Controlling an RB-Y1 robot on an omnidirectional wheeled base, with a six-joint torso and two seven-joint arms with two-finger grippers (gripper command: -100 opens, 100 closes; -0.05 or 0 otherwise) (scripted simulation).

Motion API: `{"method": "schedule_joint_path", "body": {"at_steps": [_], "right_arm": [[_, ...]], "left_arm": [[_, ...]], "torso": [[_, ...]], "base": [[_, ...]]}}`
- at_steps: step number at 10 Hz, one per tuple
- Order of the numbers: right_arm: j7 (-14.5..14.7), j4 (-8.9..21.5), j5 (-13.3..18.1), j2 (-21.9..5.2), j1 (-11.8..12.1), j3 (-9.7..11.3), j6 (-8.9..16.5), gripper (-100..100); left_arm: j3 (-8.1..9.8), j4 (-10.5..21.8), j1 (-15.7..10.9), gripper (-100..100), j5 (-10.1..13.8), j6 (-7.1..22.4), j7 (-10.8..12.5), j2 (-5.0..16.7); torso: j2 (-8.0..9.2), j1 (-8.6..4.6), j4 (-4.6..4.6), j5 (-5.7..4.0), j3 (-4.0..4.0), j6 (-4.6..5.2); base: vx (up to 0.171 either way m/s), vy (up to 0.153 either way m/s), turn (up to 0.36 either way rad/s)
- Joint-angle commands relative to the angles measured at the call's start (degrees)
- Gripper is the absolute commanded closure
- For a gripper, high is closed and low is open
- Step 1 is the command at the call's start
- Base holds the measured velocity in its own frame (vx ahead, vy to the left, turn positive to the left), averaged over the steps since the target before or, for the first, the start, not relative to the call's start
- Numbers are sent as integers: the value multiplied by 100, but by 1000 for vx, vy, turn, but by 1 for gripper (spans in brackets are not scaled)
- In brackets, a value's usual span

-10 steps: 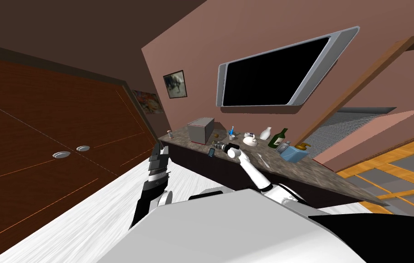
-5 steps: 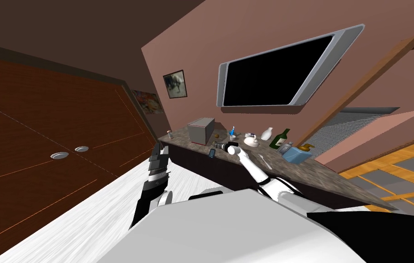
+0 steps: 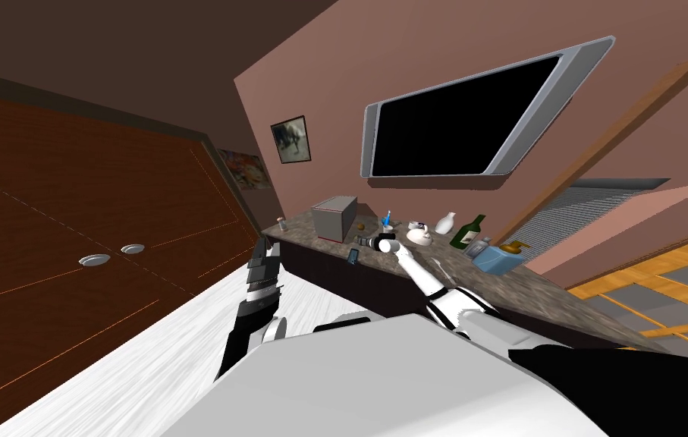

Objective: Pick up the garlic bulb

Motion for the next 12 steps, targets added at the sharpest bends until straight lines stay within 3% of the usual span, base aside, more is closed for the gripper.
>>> {"method": "schedule_joint_path", "body": {"at_steps": [1,3,4,5,6,7,8,9,12], "right_arm": [[-286,286,-258,-124,-206,27,286,-100],[-515,294,-258,-124,-206,27,295,-100],[-732,521,-445,-223,-369,49,537,-100],[-865,521,-445,-223,-369,49,537,-100],[-1056,739,-620,-320,-522,69,766,-100],[-1197,739,-620,-320,-522,69,766,-100],[-1383,948,-783,-414,-662,88,980,-100],[-1509,948,-783,-414,-662,88,980,-100],[-2009,1331,-1064,-590,-901,125,1360,-100]], "left_arm": [[0,0,0,0,0,0,0,0],[0,0,0,0,0,0,0,0],[0,0,0,0,0,0,0,0],[0,0,0,0,0,0,0,0],[0,0,0,0,0,0,0,0],[0,0,0,0,0,0,0,0],[0,0,0,0,0,0,0,0],[0,0,0,0,0,0,0,0],[0,0,0,0,0,0,0,0]], "torso": [[0,0,0,0,0,0],[-2,1,-1,0,-1,0],[6,1,1,0,3,0],[4,2,1,0,2,0],[4,1,1,0,2,0],[-1,2,0,1,0,0],[-2,2,-1,0,-1,0],[-4,0,-1,0,-2,0],[-1,2,-1,0,-1,0]], "base": [[49,5,2],[32,6,1],[33,10,3],[34,7,2],[49,9,5],[49,9,3],[55,6,8],[44,2,3],[49,11,7]]}}
